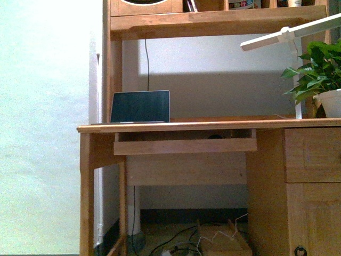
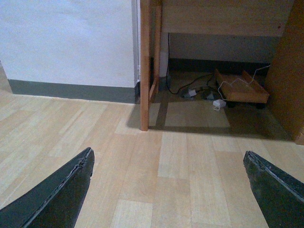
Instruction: Place mouse
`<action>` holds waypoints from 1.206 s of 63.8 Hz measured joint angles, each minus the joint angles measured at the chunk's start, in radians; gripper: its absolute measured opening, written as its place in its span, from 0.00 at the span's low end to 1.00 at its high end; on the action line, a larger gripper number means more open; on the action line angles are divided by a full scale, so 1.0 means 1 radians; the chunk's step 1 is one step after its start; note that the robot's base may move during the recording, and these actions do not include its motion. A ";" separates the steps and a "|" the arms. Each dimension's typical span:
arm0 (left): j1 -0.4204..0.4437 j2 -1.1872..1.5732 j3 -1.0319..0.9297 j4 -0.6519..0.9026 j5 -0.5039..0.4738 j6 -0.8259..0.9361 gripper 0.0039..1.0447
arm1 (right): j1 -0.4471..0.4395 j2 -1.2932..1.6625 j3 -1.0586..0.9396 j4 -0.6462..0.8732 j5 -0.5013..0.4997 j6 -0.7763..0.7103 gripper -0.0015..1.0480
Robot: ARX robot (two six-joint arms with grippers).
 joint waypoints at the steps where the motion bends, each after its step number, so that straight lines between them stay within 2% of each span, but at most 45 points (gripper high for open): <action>1: 0.000 0.000 0.000 0.000 0.000 0.000 0.93 | 0.000 0.000 0.000 0.000 0.000 0.000 0.93; 77: 0.000 0.000 0.000 0.000 0.000 0.000 0.93 | 0.000 0.000 0.000 0.000 0.000 0.000 0.93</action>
